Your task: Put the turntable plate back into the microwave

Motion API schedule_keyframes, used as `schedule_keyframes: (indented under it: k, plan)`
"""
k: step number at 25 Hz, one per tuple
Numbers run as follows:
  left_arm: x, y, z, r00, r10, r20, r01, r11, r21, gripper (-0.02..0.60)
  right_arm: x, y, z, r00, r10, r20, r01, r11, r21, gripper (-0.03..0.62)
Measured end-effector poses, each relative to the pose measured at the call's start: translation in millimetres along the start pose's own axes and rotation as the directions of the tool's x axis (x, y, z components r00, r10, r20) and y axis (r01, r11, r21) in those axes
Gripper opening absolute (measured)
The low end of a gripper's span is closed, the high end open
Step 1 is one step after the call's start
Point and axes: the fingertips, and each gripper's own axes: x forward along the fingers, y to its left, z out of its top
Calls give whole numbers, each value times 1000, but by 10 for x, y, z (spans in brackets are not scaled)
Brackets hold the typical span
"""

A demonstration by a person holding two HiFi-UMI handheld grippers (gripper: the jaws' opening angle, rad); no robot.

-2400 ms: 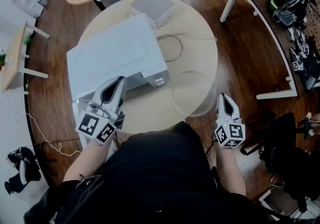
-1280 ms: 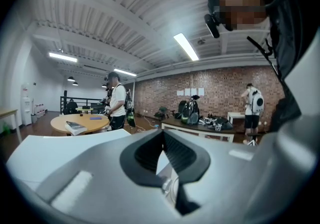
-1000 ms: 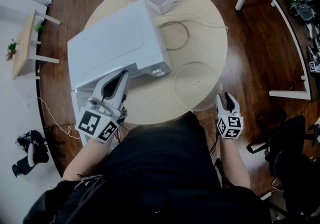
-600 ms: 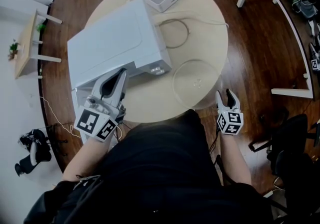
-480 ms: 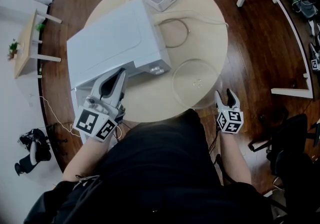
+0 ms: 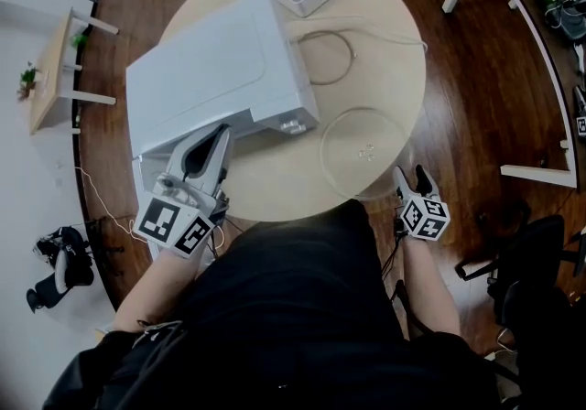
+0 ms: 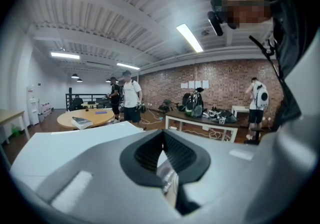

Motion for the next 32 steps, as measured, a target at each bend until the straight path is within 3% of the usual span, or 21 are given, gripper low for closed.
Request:
schedule_keyframes:
  k: [15,19,32]
  plan:
    - [-55,92,-65,999,33,-18,-34,999,-21,6,217,49,-181,994,91,-55,-81,984,162,307]
    - [-83,120,-92,999,46,-27,-47,999,-23,6,280,118,-223,987,147,-66,-131,970,203,311]
    - [-100,147,-130,996,76,-43,-79,995,-56,6,443,204,-216,975,205,-88,-181,958,221,311]
